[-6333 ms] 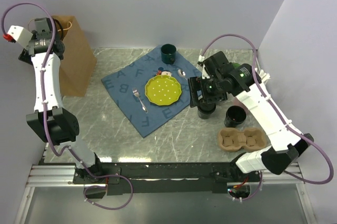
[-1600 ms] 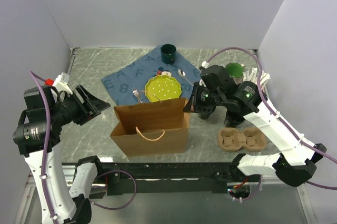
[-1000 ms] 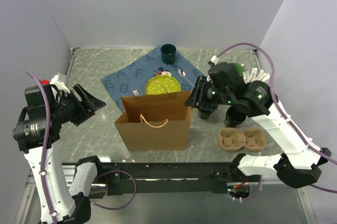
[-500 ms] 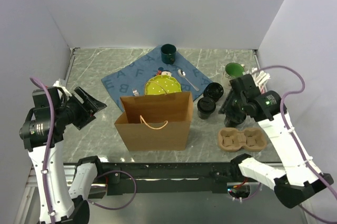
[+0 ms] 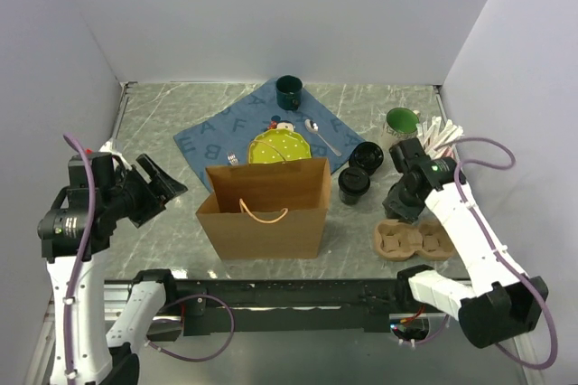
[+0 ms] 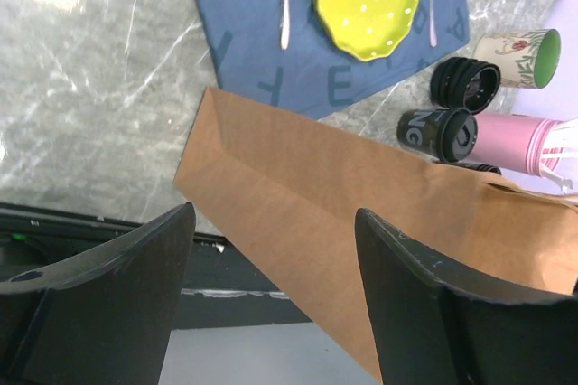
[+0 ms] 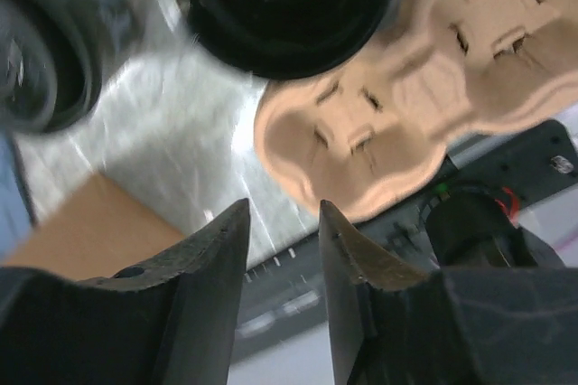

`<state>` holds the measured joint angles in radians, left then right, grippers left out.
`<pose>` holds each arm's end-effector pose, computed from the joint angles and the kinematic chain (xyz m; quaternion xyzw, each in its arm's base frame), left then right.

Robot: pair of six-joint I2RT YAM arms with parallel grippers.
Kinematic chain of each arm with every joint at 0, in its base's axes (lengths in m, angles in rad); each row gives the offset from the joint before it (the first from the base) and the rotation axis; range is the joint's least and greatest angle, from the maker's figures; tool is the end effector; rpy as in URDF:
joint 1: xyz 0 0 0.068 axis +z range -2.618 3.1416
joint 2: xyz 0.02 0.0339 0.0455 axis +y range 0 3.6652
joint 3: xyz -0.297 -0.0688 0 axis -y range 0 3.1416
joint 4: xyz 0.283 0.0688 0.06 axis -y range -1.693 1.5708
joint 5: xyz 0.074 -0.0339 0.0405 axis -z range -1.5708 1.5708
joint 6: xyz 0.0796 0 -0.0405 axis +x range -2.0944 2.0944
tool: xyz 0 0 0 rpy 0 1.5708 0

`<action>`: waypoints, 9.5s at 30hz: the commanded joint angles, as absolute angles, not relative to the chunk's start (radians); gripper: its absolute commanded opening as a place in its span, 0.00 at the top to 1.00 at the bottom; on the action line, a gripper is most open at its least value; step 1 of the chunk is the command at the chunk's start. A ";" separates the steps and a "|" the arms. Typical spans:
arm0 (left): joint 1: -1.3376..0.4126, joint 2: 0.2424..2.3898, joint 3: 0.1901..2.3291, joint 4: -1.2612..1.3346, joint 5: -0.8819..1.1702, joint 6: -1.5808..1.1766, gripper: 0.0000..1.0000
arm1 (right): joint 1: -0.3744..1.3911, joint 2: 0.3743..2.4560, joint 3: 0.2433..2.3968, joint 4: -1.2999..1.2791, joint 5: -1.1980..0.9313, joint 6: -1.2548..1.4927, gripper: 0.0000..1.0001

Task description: Pack the takeout coffee

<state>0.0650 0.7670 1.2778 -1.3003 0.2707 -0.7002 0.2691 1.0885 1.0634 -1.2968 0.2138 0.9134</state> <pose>0.1309 -0.0128 0.4033 -0.2944 0.8691 -0.2364 0.3195 0.2012 0.0380 0.2824 0.3249 0.9317 -0.0191 0.1615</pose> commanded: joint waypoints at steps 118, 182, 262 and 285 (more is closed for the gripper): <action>-0.265 0.822 1.457 -1.262 0.066 -0.626 0.12 | 0.486 1.169 0.856 -1.118 0.196 0.623 0.65; -0.305 0.819 1.425 -1.309 0.019 -0.535 0.09 | -0.311 0.997 0.856 -1.414 0.305 1.170 0.41; -0.494 0.911 1.499 -1.312 -0.244 -0.471 0.04 | -0.272 1.198 0.811 -1.264 0.218 1.318 0.42; -0.494 0.934 1.534 -1.302 -0.245 -0.474 0.04 | -0.272 1.186 0.914 -1.299 0.278 1.272 0.58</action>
<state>-0.4889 0.9321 1.4914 -1.3224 -0.2337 -0.4858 -0.2771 1.1904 0.8337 -1.2537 0.2150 1.2800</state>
